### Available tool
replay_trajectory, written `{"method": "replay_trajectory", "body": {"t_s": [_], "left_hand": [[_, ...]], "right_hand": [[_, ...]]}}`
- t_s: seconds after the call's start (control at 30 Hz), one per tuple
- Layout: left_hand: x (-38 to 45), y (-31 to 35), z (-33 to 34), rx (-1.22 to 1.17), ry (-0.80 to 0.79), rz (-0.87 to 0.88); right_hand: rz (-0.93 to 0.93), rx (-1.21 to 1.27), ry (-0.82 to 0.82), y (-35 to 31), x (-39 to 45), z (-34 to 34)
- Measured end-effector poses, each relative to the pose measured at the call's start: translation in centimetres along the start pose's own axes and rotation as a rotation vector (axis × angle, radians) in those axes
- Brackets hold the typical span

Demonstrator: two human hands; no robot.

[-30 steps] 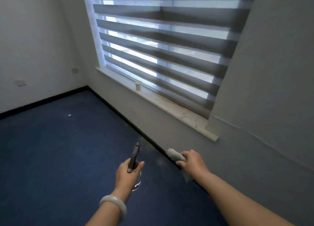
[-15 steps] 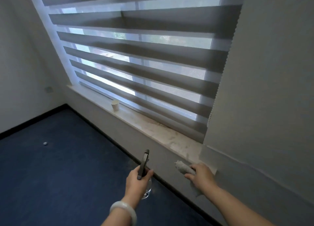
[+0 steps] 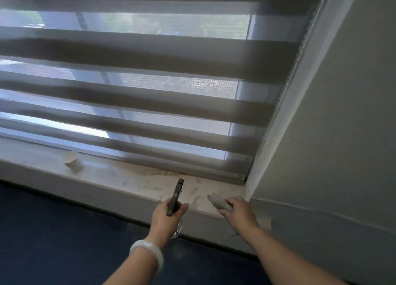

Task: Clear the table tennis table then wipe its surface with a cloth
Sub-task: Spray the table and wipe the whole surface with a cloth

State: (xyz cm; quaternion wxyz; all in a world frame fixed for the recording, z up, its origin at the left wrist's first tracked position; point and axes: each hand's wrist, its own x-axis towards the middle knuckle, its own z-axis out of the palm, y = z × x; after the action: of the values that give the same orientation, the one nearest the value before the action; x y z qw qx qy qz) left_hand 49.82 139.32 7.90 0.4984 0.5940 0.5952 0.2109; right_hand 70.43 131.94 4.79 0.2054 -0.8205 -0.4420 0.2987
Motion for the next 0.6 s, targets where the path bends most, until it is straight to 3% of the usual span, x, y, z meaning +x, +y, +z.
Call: {"method": "replay_trajectory", "body": {"t_s": [0.3, 0.6], "left_hand": [[8.6, -1.4, 2.8, 0.103, -0.111, 0.030], [11.9, -1.9, 4.9, 0.155, -0.149, 0.091]], "right_hand": [[0.083, -0.019, 0.035, 1.1, 6.8, 4.1], [0.042, -0.175, -0.068, 3.5, 8.5, 5.8]]}}
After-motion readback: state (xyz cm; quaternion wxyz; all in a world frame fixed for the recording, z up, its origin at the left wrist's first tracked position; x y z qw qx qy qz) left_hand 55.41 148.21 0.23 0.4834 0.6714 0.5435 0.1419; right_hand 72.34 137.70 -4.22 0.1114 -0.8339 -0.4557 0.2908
